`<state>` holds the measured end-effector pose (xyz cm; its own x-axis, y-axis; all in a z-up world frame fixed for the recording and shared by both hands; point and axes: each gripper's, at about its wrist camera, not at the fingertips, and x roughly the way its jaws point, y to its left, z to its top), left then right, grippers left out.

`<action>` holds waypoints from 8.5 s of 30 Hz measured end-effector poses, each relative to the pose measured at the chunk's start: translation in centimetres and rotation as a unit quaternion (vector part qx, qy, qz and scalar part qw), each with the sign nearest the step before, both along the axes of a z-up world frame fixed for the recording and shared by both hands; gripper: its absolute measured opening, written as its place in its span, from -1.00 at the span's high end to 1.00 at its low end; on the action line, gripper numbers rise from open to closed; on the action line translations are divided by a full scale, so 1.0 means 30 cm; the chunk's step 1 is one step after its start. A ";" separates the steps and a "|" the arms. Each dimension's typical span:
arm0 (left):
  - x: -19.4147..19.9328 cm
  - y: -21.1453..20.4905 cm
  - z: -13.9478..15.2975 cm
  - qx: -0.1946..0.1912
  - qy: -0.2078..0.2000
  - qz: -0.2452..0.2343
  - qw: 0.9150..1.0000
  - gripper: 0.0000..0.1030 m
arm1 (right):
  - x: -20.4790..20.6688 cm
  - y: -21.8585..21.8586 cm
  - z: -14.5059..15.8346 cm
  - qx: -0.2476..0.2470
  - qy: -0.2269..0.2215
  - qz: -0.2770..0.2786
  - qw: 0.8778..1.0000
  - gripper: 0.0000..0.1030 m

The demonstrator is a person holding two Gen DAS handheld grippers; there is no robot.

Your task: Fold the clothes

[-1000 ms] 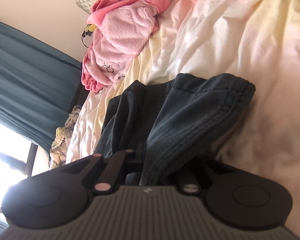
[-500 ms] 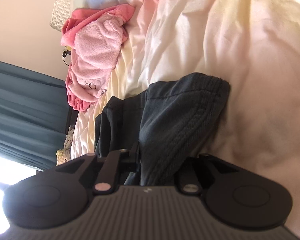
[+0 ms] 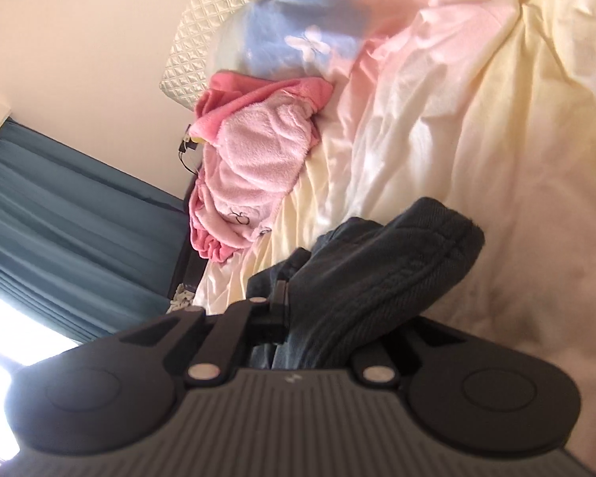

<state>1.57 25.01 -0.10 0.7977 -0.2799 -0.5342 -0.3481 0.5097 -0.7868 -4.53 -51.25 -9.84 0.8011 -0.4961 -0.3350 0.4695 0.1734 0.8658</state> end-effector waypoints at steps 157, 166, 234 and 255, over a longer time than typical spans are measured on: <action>0.339 -1.006 -0.251 0.415 -0.217 -0.300 0.831 -0.66 | 0.145 -0.162 -0.067 -0.029 0.090 0.016 0.995 0.89; 0.324 -0.980 -0.227 0.402 -0.220 -0.287 0.841 -0.66 | 0.091 -0.143 -0.060 -0.021 0.079 0.041 0.996 0.84; 0.530 -0.868 -0.250 0.459 -0.054 -0.173 0.870 -0.86 | 0.428 0.001 0.187 -0.189 0.037 0.148 0.970 0.83; 0.412 -0.489 -0.013 0.297 -0.136 -0.039 0.944 -0.85 | 0.723 1.434 -0.068 -0.492 0.134 0.552 0.660 0.71</action>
<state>13.93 10.34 -0.48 0.9173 -0.0582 -0.3939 -0.1179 0.9052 -0.4083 17.17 -8.22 -11.89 0.8334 0.2578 -0.4889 -0.2999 0.9539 -0.0082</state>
